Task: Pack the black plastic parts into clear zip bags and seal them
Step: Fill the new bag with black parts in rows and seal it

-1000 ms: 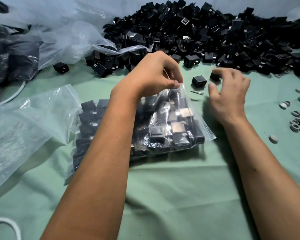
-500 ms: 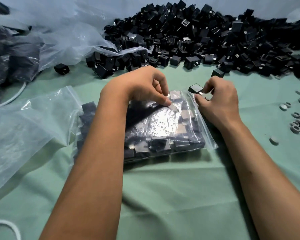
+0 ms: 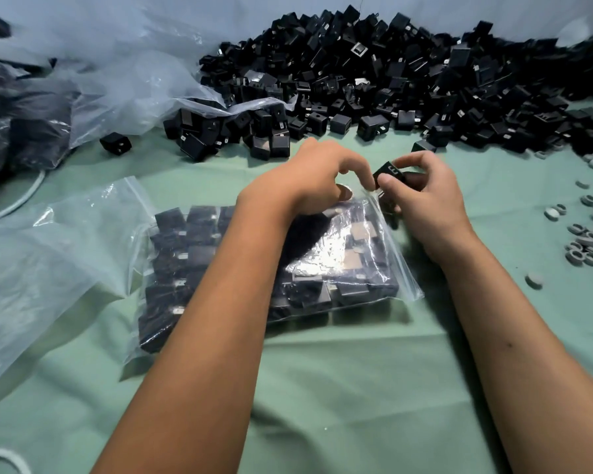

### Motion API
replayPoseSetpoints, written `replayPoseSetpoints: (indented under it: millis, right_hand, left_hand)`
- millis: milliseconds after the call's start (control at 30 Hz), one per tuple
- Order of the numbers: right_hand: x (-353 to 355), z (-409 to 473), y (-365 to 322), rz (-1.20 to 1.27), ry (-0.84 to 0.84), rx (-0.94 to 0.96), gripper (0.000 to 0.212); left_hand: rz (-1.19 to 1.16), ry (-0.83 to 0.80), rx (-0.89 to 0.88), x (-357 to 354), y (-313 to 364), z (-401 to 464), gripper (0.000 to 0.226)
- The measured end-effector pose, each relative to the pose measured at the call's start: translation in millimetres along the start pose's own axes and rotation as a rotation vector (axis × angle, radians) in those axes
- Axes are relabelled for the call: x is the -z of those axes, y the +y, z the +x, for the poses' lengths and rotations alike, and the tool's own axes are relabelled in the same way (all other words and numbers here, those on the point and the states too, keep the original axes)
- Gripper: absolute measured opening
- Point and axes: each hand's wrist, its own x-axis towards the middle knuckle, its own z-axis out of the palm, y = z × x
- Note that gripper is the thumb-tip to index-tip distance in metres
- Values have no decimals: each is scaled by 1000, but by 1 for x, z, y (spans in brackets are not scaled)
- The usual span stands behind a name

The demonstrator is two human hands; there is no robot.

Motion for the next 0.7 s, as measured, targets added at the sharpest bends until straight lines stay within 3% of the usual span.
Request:
replayPoseSetpoints:
  millis: [133,233,433,600,700]
  right_hand:
    - [6,2,-2,215,-173,-97,9]
    - [13,0,-7,358,-339,-190,14]
    - [16,-10,-15,282,-556,-105,29]
    - [15,-10,-17,243,-486,-27,21]
    - [12,-11,-17,344,-587,-74,23]
  left_hand:
    - [-6,67,-33,2,-5,0,14]
    - [12,101,-65,4,-7,0,10]
    - [-14,171,-126,6,-8,4,8]
    - [-15,215,-150,6,-8,5,9]
    - [-4,220,-155,7,-8,5,10]
